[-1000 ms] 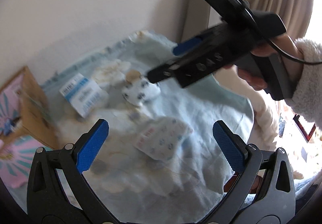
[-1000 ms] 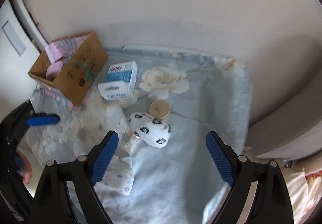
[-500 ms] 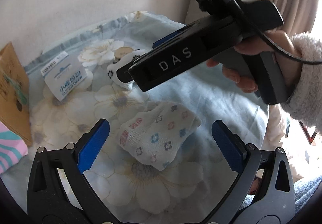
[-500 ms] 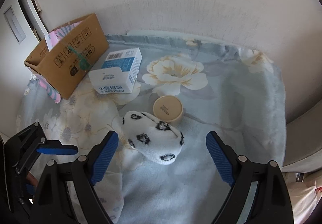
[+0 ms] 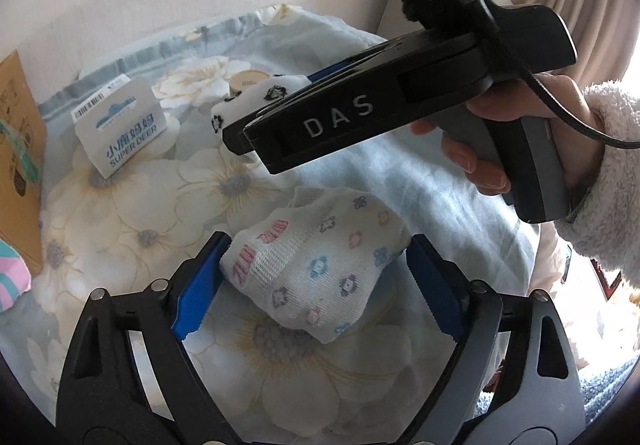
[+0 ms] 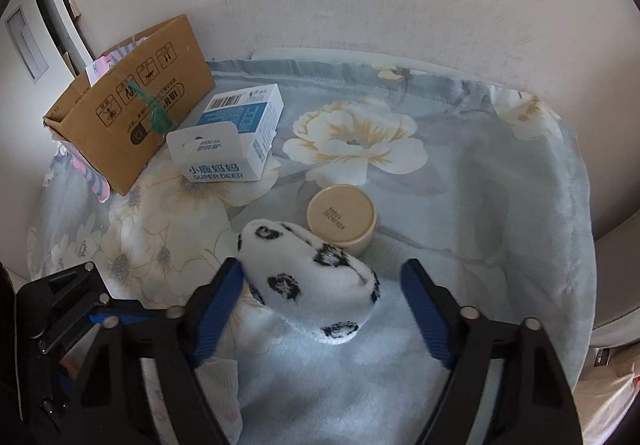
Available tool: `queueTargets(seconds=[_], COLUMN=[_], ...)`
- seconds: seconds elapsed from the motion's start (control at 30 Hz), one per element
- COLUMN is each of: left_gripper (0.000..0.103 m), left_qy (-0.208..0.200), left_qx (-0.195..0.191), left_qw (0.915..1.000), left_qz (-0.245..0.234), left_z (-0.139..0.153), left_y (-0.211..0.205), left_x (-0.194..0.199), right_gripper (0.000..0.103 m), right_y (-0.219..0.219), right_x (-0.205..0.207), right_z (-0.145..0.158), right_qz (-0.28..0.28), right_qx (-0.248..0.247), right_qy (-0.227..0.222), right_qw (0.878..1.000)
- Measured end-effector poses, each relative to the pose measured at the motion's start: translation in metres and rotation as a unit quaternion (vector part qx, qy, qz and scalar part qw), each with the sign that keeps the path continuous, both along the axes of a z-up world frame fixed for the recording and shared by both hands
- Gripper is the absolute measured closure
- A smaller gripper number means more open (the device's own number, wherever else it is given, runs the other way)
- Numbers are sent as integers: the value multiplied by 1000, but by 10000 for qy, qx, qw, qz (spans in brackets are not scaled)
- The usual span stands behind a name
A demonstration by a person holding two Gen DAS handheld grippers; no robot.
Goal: Organize objects
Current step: 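Grasp the white diaper pack with the left gripper while the right gripper grasps the spotted plush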
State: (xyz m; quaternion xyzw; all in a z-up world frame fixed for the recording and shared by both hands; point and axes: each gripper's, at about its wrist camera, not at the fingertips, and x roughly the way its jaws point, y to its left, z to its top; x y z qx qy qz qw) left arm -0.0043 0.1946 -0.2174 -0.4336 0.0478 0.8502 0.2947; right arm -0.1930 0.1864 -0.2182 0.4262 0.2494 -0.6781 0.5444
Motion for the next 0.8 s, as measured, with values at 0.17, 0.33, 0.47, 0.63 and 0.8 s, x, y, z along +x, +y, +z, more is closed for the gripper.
queueTargets(seconds=[0.17, 0.33, 0.47, 0.63, 0.8], left_gripper=[26, 30, 31, 32, 32], left_qy=[-45, -74, -77, -52, -32], left_qx=[84, 123, 128, 188, 211], left_qw=[10000, 9999, 9999, 9998, 9998], left_qz=[-12, -16, -3, 22, 45], left_z=[-1, -1, 0, 5, 10], left_y=[-2, -4, -4, -7, -9], left_x=[-3, -4, -4, -3, -1], right_gripper=[44, 52, 56, 56, 56], right_y=[-2, -6, -6, -5, -3], right_x=[3, 8, 10, 10, 12], right_z=[-1, -1, -1, 3, 10], right_qz=[90, 152, 169, 137, 96], right_qx=[10, 41, 48, 32, -2], right_qy=[-25, 22, 49, 70, 71], right_qw=[10000, 9999, 9998, 9999, 9999])
